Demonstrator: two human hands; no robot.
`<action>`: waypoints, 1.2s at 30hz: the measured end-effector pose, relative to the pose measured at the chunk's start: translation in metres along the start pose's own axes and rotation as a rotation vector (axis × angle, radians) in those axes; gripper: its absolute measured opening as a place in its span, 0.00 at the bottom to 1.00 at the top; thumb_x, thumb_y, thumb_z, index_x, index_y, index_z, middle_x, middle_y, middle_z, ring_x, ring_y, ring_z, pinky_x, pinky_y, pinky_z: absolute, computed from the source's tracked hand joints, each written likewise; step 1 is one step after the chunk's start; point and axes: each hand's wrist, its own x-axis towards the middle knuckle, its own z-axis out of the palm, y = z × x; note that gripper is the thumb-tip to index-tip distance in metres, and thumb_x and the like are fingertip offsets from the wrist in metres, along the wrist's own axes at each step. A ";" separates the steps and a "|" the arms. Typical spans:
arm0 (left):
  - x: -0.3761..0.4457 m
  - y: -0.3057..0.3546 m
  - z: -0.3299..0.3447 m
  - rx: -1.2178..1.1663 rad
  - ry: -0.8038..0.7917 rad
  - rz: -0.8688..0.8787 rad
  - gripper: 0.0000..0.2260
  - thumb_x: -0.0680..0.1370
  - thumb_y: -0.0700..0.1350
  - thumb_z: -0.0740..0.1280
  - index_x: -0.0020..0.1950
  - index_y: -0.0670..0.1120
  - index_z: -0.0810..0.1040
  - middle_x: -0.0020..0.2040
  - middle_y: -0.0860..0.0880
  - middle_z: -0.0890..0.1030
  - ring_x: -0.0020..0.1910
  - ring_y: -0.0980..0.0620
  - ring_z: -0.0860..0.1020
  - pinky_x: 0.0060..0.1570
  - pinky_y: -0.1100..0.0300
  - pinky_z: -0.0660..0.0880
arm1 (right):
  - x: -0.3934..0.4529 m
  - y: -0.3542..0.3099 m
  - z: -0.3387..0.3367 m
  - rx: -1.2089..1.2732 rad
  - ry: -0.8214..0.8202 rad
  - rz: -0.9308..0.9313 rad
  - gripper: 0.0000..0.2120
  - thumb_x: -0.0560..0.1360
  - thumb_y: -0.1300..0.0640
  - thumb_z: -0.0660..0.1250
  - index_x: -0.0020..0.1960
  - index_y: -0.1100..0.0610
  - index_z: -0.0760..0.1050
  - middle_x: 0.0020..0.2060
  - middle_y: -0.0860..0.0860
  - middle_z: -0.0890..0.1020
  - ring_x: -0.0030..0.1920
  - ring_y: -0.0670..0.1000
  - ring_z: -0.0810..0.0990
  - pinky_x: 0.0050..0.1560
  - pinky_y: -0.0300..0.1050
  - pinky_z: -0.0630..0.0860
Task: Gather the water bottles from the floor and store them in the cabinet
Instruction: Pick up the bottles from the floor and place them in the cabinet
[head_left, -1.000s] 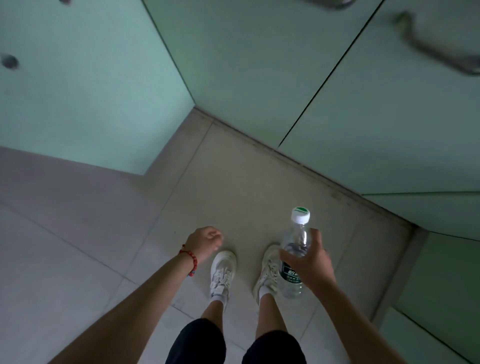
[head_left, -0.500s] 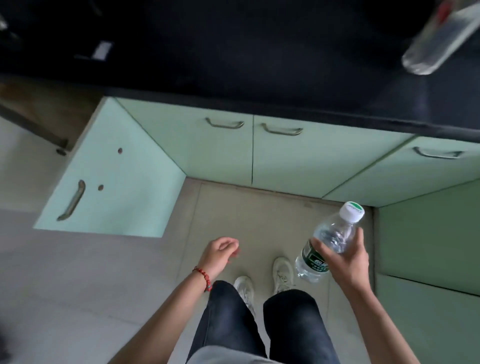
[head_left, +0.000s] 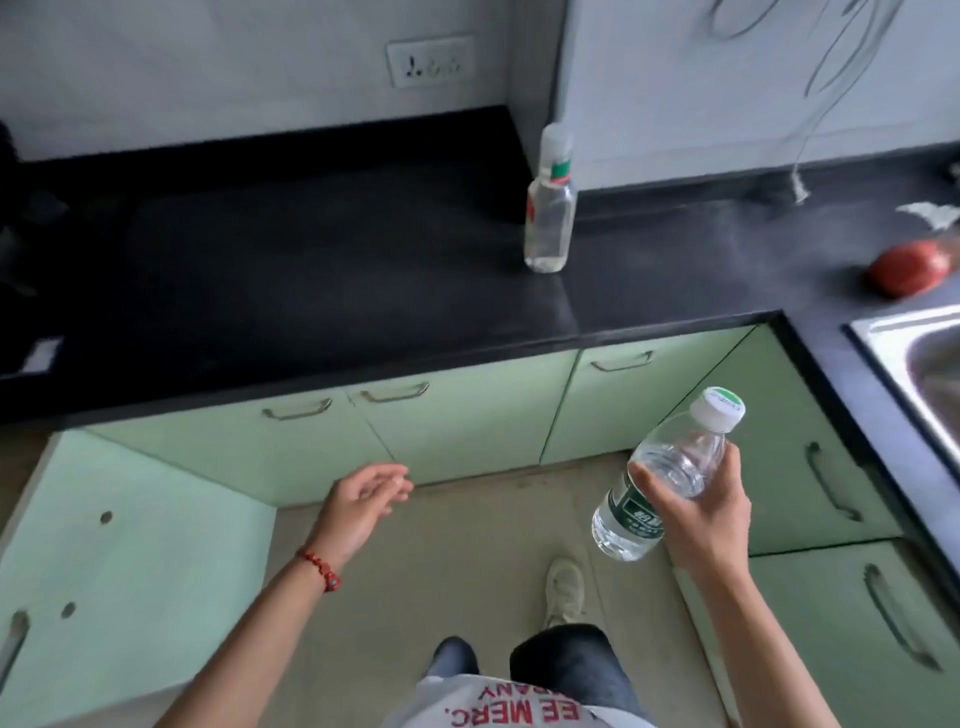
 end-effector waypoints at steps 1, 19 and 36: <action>0.010 0.021 0.005 0.009 0.017 0.055 0.11 0.77 0.36 0.60 0.43 0.50 0.77 0.34 0.56 0.83 0.34 0.62 0.81 0.42 0.63 0.73 | 0.012 -0.003 -0.004 0.005 0.002 -0.007 0.26 0.64 0.55 0.76 0.57 0.53 0.68 0.44 0.50 0.79 0.46 0.54 0.78 0.50 0.49 0.76; 0.193 0.225 0.145 0.000 0.130 0.293 0.36 0.70 0.45 0.72 0.73 0.47 0.59 0.72 0.44 0.66 0.70 0.48 0.67 0.66 0.54 0.66 | 0.168 -0.058 -0.047 0.001 -0.015 -0.056 0.25 0.62 0.54 0.77 0.54 0.47 0.68 0.44 0.40 0.80 0.44 0.40 0.79 0.40 0.38 0.73; 0.291 0.236 0.168 0.124 0.020 0.374 0.27 0.60 0.40 0.79 0.54 0.46 0.71 0.49 0.49 0.78 0.49 0.49 0.78 0.51 0.56 0.74 | 0.221 -0.079 -0.015 -0.086 -0.045 -0.009 0.25 0.60 0.54 0.78 0.49 0.43 0.68 0.39 0.40 0.82 0.45 0.33 0.78 0.39 0.33 0.73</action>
